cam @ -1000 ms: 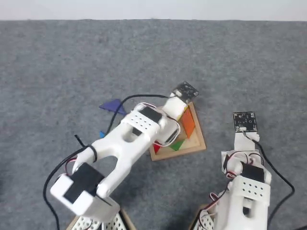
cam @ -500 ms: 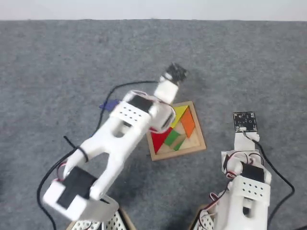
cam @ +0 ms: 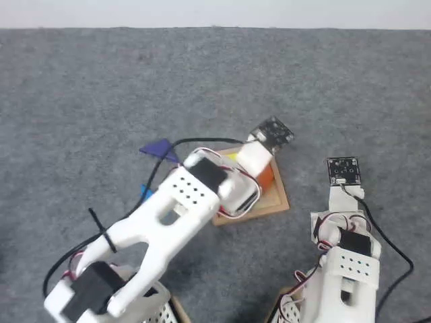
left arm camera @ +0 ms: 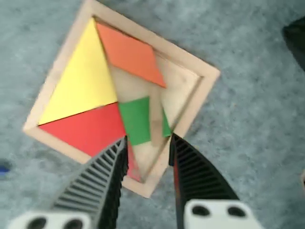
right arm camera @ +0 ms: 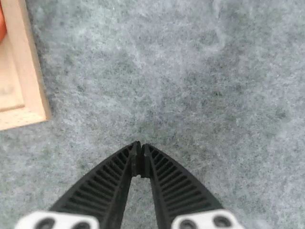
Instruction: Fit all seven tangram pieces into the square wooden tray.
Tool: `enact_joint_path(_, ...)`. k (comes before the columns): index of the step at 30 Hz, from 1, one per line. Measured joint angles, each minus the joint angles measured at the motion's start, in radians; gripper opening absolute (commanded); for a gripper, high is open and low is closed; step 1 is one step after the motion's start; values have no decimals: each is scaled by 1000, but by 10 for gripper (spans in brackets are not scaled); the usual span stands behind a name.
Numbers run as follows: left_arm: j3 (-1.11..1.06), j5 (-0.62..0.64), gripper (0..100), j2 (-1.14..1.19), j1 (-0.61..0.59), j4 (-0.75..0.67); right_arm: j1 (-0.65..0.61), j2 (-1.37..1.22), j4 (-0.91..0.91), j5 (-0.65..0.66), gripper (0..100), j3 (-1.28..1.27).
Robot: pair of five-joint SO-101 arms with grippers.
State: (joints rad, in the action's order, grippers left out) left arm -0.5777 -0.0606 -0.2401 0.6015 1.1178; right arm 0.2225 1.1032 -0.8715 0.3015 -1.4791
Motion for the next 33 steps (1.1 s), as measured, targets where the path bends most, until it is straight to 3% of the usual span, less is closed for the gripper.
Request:
enact_joint_path(14, 37, 0, 133, 201, 49, -75, 0, 0, 0, 0, 10, 0)
enact_joint_path(23, 37, -31, 133, 218, -46, -103, 0, 0, 0, 0, 10, 0)
enact_joint_path(33, 37, -49, 133, 218, -68, -121, 0, 0, 0, 0, 10, 0)
